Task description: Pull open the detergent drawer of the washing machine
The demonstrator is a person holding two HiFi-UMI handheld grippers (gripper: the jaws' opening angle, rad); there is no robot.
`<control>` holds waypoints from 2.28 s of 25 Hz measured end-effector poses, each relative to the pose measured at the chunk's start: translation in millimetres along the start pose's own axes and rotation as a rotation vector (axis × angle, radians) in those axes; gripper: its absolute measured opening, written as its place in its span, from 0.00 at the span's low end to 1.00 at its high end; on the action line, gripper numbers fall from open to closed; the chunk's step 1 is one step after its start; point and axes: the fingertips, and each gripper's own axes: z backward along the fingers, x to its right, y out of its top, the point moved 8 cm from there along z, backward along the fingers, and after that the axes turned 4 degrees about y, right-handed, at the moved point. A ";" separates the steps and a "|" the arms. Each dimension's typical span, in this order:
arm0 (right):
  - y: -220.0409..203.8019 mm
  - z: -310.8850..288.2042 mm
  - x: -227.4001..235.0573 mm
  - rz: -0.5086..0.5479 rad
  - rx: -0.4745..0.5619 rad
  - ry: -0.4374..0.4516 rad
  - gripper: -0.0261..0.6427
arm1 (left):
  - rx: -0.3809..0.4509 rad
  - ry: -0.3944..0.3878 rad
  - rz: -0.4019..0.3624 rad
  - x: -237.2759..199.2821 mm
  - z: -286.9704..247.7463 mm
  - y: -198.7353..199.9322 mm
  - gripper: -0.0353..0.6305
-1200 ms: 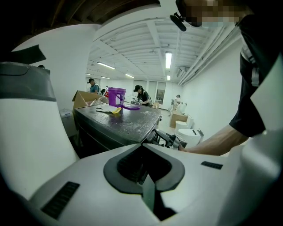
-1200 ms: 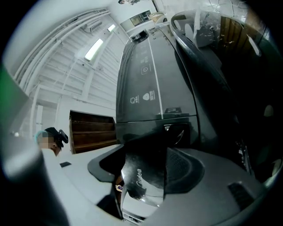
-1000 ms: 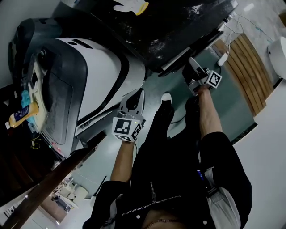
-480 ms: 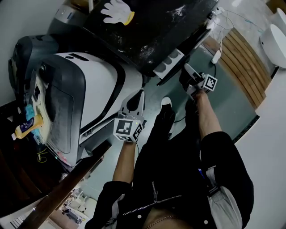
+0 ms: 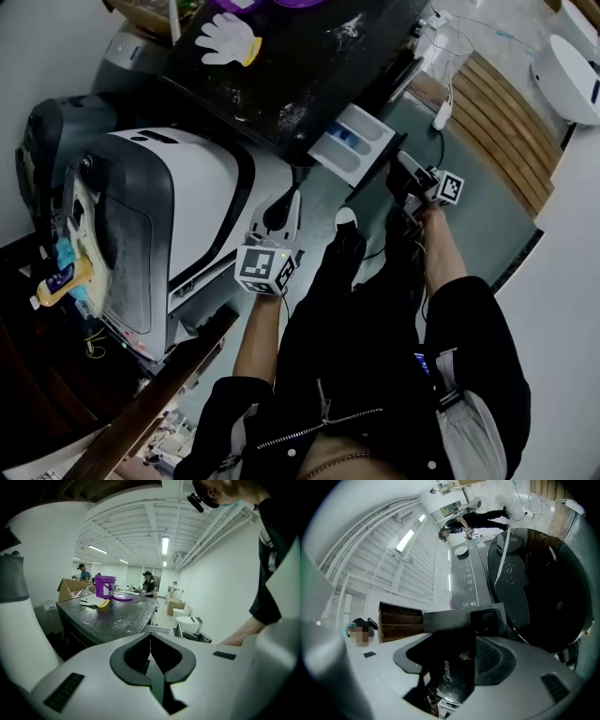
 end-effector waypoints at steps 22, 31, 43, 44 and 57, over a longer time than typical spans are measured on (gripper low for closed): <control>-64.9 29.3 -62.0 0.290 -0.290 -0.511 0.05 | 0.050 -0.068 -0.050 -12.0 6.8 13.1 0.09; -94.3 -17.0 -114.3 0.851 -0.601 -0.741 0.05 | 0.121 -0.091 -0.038 -21.7 14.1 23.4 0.09; -102.2 -93.3 -229.4 1.377 -0.340 -0.835 0.04 | 0.217 -0.137 -0.144 -19.3 24.3 62.6 0.09; -105.1 -97.6 -238.7 1.409 -0.317 -0.823 0.04 | 0.223 -0.146 -0.150 -18.1 25.3 65.9 0.09; -121.6 -108.3 -274.1 1.495 -0.208 -0.811 0.04 | 0.216 -0.162 -0.204 -20.8 32.4 77.3 0.09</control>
